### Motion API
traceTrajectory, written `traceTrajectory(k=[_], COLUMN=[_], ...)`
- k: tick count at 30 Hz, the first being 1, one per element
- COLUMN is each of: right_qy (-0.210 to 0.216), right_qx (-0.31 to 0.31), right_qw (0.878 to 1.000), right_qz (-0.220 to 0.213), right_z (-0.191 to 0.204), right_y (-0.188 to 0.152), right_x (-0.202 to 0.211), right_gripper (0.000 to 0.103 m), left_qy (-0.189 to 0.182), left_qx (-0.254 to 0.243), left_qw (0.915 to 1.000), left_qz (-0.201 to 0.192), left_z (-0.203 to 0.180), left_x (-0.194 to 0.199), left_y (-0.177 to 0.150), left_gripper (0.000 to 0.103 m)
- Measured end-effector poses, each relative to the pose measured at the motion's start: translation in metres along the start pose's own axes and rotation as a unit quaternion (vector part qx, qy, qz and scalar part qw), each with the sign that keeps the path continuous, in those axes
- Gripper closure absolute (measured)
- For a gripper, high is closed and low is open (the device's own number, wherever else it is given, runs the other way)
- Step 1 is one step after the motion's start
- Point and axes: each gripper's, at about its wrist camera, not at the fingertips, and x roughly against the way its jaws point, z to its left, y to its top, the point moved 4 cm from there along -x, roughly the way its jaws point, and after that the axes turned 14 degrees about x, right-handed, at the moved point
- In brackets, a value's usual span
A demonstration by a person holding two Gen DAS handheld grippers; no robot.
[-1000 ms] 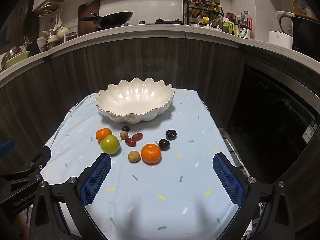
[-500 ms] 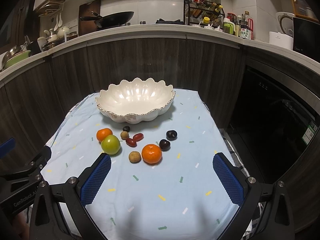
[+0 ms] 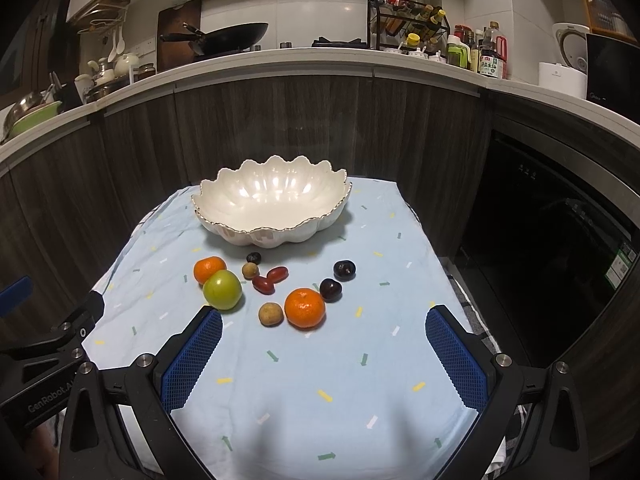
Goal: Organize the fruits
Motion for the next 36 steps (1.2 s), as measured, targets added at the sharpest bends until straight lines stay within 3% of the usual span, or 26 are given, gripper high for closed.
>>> traceTrajectory(k=[36], right_qy=[0.001], right_qx=[-0.001], right_qw=[1.0], right_qz=[0.003], right_z=[0.0001], right_y=[-0.0015], right_x=[-0.0054], right_gripper=[0.0], left_qy=[0.001], left_qx=[0.0], left_qw=[1.0], left_qz=[0.002], left_z=[0.0017], left_x=[-0.0032], left_y=[0.0013], left_gripper=[0.0])
